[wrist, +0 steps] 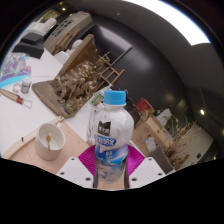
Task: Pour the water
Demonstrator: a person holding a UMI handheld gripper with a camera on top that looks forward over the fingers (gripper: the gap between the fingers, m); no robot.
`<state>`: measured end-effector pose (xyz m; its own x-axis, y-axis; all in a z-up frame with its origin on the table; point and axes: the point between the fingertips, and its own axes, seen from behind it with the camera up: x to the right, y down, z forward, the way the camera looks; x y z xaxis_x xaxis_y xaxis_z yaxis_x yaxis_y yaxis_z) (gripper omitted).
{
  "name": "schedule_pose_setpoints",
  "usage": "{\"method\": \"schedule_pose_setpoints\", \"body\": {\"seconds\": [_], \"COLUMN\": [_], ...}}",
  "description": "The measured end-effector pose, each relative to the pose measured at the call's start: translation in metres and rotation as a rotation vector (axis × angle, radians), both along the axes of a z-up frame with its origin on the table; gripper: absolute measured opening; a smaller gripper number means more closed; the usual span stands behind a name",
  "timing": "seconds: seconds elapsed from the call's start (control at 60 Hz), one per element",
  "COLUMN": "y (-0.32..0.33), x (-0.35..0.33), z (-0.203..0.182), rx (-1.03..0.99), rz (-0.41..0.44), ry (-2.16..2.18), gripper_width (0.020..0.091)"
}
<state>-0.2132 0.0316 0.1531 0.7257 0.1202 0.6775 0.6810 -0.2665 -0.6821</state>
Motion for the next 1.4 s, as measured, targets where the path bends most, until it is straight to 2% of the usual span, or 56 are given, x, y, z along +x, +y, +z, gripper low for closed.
{"method": "schedule_pose_setpoints", "body": {"seconds": [0.183,0.467,0.633,0.783,0.817,0.883,0.933,0.983,1.067,1.2,1.4], "y": [-0.001,0.006,0.006,0.001,-0.002,-0.010,-0.019,-0.033,-0.069,-0.150,-0.278], "x": [0.000,0.008,0.012,0.015,0.016,0.018,0.019,0.018,0.010,-0.016,-0.074], "z": [-0.037,-0.092,-0.089,-0.090,-0.091,-0.086,-0.081,-0.073,-0.052,-0.017,0.031], "rx": [-0.072,-0.091,-0.043,-0.051,-0.067,-0.087,-0.096,-0.107,-0.127,-0.163,-0.215], "rz": [-0.068,-0.099,-0.085,-0.094,-0.101,-0.117,-0.147,-0.175,-0.201,-0.245,-0.254], "ry": [0.455,0.647,0.680,0.662,0.659,0.664,0.660,0.655,0.653,0.643,0.661], "gripper_width": [0.0345,0.0352,0.0402,0.0543,0.0637,0.0876,0.0840,0.0858,0.0850,0.0849,0.0855]}}
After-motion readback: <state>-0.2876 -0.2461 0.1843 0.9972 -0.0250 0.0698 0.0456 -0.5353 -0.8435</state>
